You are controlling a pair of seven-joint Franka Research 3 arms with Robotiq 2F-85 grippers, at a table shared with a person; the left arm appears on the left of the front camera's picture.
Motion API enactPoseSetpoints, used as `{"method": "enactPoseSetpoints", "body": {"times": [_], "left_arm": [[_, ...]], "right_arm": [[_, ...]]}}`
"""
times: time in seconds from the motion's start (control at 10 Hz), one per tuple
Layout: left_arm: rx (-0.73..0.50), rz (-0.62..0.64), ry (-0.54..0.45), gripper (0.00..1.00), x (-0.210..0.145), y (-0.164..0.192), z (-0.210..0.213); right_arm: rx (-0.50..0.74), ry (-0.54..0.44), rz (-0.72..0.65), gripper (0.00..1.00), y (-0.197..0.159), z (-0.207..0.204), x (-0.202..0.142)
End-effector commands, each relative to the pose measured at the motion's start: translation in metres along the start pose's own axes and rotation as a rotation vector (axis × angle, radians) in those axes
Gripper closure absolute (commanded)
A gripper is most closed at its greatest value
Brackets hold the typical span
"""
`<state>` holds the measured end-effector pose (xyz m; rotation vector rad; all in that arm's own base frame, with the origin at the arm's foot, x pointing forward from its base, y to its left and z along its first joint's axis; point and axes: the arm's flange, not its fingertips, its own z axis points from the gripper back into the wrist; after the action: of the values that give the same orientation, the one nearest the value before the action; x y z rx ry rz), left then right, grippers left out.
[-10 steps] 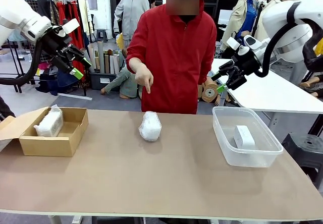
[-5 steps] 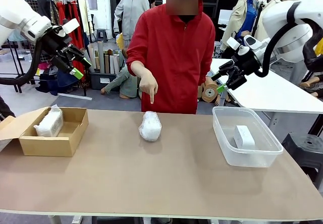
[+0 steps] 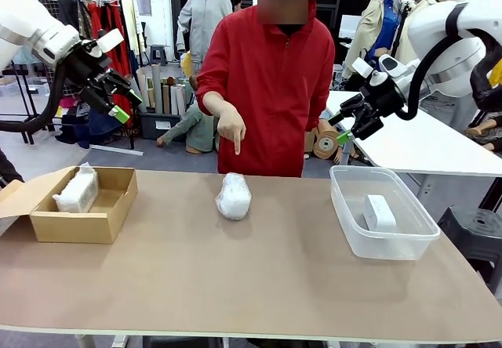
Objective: Separate and place wrapped and unwrapped clocks.
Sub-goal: Pick up the Digital clock indicated by the person.
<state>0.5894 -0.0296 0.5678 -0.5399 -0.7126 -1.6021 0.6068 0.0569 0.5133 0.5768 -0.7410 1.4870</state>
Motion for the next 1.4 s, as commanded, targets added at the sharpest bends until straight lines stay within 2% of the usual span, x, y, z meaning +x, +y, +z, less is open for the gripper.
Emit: {"method": "enactPoseSetpoints", "body": {"times": [0.0,0.1,0.2,0.4,0.6,0.8,1.0,1.3], "left_arm": [[0.001,-0.002,-0.001,0.00,0.000,-0.001,0.001],[0.000,0.000,0.000,0.00,0.000,0.000,0.000],[0.000,0.042,0.076,0.00,0.013,0.003,-0.006],[-0.048,0.075,0.181,0.00,0.045,0.007,-0.014],[-0.086,0.113,0.228,0.00,0.084,0.007,-0.035],[-0.091,0.197,0.312,0.00,0.116,0.011,-0.065],[-0.067,0.220,0.381,0.00,0.136,0.015,-0.111],[-0.006,0.328,0.456,0.00,0.138,0.025,-0.163]], "right_arm": [[-0.002,-0.005,0.014,0.00,0.000,0.000,0.001],[-0.002,-0.005,0.014,0.00,0.000,0.000,0.001],[-0.002,-0.005,0.014,0.00,0.000,0.000,0.001],[-0.002,-0.005,0.014,0.00,0.000,0.000,0.001],[-0.002,-0.005,0.014,0.00,0.000,0.000,0.001],[-0.002,-0.005,0.014,0.00,0.000,0.000,0.001],[-0.002,-0.005,0.014,0.00,0.000,0.000,0.001],[-0.002,-0.005,0.014,0.00,0.000,0.000,0.001]]}}
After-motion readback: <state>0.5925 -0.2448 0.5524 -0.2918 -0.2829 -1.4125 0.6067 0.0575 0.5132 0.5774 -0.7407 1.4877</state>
